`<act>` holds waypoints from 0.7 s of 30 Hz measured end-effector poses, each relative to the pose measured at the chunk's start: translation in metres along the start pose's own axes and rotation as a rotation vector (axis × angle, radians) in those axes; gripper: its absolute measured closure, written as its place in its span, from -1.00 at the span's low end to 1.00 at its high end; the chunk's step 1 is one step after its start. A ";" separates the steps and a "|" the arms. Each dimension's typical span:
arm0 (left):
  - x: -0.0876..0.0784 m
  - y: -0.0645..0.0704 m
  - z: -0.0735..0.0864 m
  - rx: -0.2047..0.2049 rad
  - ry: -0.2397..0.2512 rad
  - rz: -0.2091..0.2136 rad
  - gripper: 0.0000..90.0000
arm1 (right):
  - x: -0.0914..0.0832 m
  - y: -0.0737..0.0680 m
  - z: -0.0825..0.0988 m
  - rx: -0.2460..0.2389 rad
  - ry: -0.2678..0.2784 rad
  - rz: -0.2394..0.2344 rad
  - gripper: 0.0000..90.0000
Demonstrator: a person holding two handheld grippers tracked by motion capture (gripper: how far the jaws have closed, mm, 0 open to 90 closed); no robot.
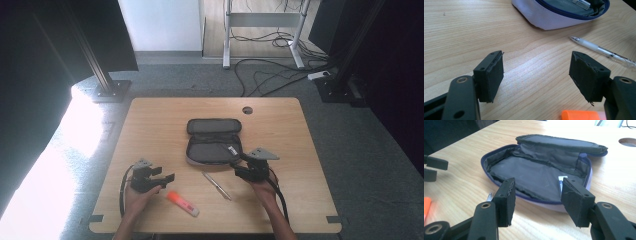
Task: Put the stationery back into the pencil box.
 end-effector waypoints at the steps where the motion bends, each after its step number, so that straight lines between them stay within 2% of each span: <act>1: 0.000 0.000 0.000 -0.002 0.000 0.000 -0.37 | -0.001 -0.001 0.002 0.002 -0.003 0.000 -0.01; 7: 0.000 0.000 0.000 0.000 -0.003 -0.002 -0.37 | -0.011 -0.004 0.010 0.013 -0.002 -0.006 -0.01; 18: 0.000 0.001 0.000 0.006 0.001 0.001 -0.37 | -0.029 -0.017 0.020 0.002 0.003 -0.031 0.01; 21: 0.000 0.003 -0.001 0.008 0.003 0.006 -0.37 | -0.032 -0.020 0.025 -0.006 -0.003 -0.024 0.01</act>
Point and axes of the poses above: each handheld gripper's, and its own axes: x roughly forward along the jaws, z roughly out of its underside, y roughly to its right, the point moved 8 cm from there along x, roughly forward along the jaws
